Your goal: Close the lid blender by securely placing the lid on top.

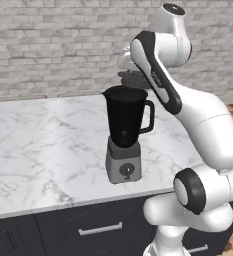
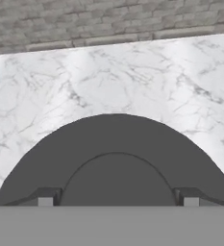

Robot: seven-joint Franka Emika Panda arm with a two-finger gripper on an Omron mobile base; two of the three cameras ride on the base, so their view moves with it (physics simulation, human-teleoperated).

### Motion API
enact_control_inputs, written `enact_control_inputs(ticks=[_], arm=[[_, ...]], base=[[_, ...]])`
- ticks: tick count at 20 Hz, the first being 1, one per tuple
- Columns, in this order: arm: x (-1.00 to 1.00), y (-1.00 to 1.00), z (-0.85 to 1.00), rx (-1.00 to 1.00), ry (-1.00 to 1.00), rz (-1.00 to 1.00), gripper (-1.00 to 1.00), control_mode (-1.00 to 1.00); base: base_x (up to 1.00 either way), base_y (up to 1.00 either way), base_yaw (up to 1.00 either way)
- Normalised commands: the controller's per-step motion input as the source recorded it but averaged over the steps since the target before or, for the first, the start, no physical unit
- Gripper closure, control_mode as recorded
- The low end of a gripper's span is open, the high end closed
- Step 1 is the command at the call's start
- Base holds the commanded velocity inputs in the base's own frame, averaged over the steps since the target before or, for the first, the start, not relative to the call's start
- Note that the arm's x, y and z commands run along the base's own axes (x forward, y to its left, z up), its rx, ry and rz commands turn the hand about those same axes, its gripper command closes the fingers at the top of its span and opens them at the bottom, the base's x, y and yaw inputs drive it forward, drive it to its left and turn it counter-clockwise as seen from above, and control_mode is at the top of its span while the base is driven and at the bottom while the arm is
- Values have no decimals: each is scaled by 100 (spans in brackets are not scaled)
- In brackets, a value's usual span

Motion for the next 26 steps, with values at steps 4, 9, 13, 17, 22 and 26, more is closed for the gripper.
enact_control_inputs(ticks=[4, 9, 13, 17, 22, 26], arm=[[18, 29, -4, -8, 0, 8, 100, -100], [12, 31, -10, -9, 0, 6, 100, -100], [24, 20, -7, -9, 0, 7, 100, -100], [11, 8, -8, -7, 0, 7, 100, -100], [5, 0, -9, -5, -1, 6, 100, -100], [-12, 0, -4, 0, -7, 1, 100, -100]], base=[[0, 0, 0], [0, 0, 0], [0, 0, 0], [0, 0, 0], [0, 0, 0], [0, 0, 0]])
